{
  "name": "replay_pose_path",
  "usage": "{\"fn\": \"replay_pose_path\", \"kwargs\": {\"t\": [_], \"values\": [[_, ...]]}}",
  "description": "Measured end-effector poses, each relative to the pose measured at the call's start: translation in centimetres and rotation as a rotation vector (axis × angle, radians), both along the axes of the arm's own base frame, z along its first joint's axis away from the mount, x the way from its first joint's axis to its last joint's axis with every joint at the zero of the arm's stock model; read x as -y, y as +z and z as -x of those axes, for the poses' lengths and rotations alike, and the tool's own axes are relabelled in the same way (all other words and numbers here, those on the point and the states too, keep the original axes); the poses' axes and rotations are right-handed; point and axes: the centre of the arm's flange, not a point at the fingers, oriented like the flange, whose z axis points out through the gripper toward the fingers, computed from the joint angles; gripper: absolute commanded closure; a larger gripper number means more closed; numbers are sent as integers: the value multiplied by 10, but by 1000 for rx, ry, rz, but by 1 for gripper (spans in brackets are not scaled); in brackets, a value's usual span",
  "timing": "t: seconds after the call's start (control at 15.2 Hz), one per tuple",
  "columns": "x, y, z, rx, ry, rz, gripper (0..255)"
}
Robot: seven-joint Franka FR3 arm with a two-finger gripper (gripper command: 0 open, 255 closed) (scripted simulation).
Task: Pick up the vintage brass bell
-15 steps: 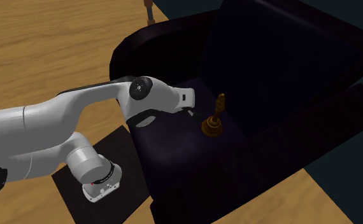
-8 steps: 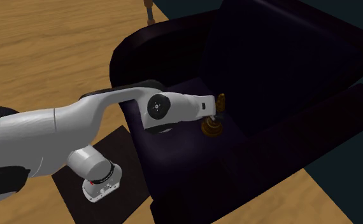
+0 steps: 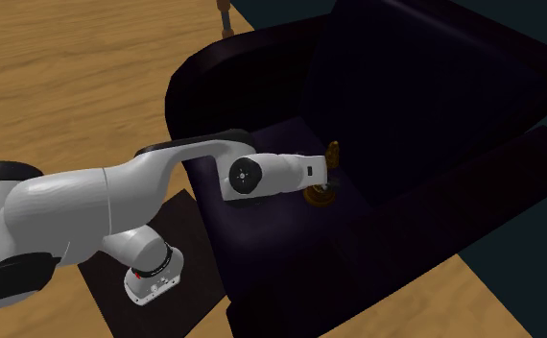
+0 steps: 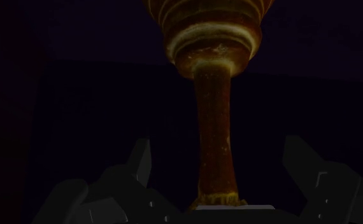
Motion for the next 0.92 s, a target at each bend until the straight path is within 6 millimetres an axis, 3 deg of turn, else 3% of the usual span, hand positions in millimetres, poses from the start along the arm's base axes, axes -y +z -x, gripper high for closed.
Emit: {"fn": "replay_pose_path", "kwargs": {"t": [0.07, 0.13, 0.92], "values": [[1, -4, 0, 0, 0, 0, 0], [0, -6, 1, 0, 0, 0, 255], [0, -1, 2, 0, 0, 0, 255]]}}
